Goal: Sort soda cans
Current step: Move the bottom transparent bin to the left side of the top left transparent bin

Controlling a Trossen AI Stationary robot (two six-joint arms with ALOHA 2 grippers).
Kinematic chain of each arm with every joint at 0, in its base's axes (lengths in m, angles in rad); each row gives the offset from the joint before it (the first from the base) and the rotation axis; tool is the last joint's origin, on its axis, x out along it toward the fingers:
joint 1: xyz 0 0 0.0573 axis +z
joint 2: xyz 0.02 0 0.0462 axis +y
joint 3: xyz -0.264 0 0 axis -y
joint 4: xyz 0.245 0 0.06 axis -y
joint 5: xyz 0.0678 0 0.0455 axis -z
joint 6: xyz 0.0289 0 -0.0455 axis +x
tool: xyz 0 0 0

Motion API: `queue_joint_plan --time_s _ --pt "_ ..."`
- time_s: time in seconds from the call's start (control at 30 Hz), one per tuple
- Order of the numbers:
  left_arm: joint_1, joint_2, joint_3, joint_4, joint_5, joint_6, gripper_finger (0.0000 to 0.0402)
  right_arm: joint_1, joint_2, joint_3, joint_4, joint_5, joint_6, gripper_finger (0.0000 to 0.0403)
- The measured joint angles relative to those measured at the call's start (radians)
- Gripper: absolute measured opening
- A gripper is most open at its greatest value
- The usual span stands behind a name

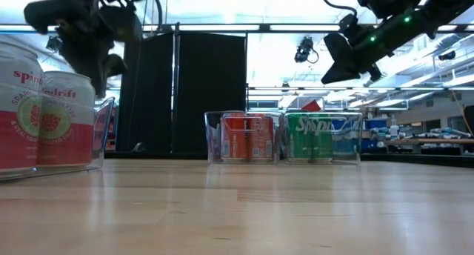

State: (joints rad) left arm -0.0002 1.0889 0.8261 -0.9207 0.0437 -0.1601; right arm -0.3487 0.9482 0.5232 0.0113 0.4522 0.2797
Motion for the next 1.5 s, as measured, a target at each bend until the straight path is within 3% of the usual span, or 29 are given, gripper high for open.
queue_joint_plan --time_s 0.2,0.6,1.33,1.5 --pt "0.0 0.094 0.0 -0.013 -0.038 0.033 0.0002 0.018 0.0 0.0 0.002 0.0 -0.008 0.0" --pt "0.011 0.156 0.0 0.134 -0.308 0.151 0.0001 0.02 0.0 0.0 0.002 0.0 -0.014 0.0" --pt "0.375 0.166 0.0 0.422 -0.379 0.528 0.0001 0.02 0.0 0.0 -0.014 0.0 -0.013 0.0" --pt "0.412 0.175 0.022 0.443 -0.388 0.576 0.0001 0.02 0.0 0.0 -0.016 0.0 -0.013 0.0"
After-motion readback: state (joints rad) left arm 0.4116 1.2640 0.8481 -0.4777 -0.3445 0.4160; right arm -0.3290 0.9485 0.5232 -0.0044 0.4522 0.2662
